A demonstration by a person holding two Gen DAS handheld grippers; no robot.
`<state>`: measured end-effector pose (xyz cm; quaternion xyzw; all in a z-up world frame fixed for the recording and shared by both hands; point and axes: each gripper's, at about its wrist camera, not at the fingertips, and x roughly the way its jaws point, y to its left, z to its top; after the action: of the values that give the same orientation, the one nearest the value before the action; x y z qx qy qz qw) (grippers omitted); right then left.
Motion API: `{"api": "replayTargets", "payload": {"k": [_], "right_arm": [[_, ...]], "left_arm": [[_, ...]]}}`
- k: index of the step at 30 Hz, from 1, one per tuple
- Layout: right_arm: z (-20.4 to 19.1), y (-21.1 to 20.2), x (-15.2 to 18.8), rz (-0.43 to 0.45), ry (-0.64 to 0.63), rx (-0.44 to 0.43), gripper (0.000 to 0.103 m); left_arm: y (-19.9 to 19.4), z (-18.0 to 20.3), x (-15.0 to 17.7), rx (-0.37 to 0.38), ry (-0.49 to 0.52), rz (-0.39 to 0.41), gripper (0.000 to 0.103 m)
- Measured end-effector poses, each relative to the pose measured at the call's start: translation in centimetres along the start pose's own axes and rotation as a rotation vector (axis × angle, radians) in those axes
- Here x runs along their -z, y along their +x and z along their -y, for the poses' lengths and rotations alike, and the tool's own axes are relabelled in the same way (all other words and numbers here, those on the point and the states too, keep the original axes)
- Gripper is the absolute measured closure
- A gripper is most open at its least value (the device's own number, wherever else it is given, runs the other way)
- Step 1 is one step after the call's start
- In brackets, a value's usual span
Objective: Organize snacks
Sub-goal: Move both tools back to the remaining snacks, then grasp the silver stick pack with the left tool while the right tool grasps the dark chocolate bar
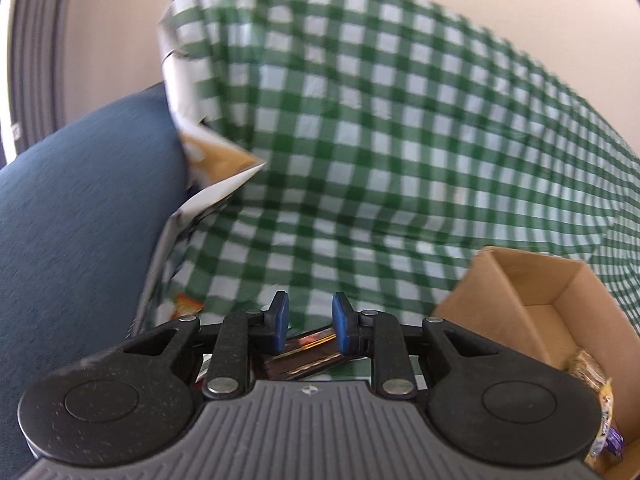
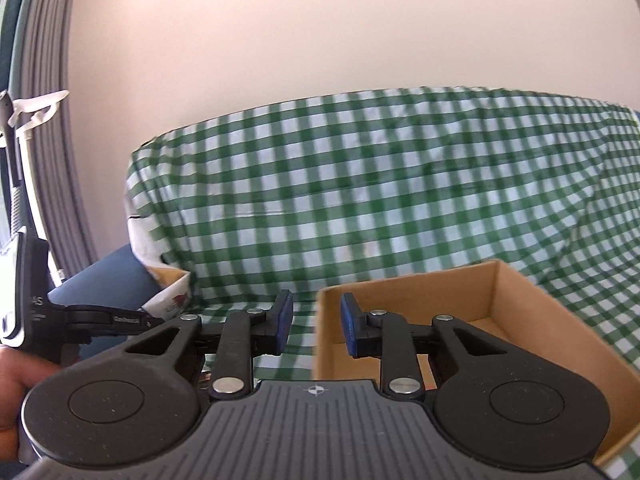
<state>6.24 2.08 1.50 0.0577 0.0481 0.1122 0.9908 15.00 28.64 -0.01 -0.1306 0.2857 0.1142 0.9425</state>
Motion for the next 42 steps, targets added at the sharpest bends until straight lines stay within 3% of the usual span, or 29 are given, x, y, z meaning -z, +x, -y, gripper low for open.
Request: {"api": "replayTargets", "payload": {"k": [5, 10, 17, 18, 25, 29, 34, 38, 42], "right_arm": [[-4.4, 3.5, 1.1, -0.045, -0.012, -0.097, 0.075], [-8.3, 7.3, 3.1, -0.112, -0.035, -0.177, 0.075], [-9.7, 13.9, 5.2, -0.251, 0.072, -0.15, 0.075], [-9.8, 15.0, 5.7, -0.281, 0.096, -0.149, 0.073], [-10.5, 21.7, 8.5, -0.416, 0.253, -0.04, 0.026], [-11.0, 24.5, 9.3, -0.454, 0.294, 0.029, 0.02], [-12.6, 26.3, 10.0, -0.477, 0.227, 0.078, 0.013], [-13.8, 26.9, 10.2, -0.482, 0.128, 0.094, 0.013], [-13.9, 26.4, 10.2, -0.465, 0.047, 0.13, 0.043]], "left_arm": [[1.4, -2.9, -0.7, -0.051, -0.081, -0.057, 0.077], [2.4, -6.4, -1.3, -0.074, -0.194, -0.095, 0.085], [3.6, -8.5, -1.6, -0.096, -0.278, -0.156, 0.085], [3.6, -8.7, -1.6, -0.097, -0.291, -0.156, 0.085], [4.5, -8.2, -1.6, -0.119, -0.283, -0.177, 0.085], [5.2, -7.9, -1.5, -0.135, -0.256, -0.188, 0.085], [5.8, -8.2, -1.5, -0.145, -0.252, -0.196, 0.085], [6.3, -8.0, -1.5, -0.151, -0.245, -0.199, 0.085], [6.9, -7.8, -1.6, -0.145, -0.242, -0.208, 0.084]]}}
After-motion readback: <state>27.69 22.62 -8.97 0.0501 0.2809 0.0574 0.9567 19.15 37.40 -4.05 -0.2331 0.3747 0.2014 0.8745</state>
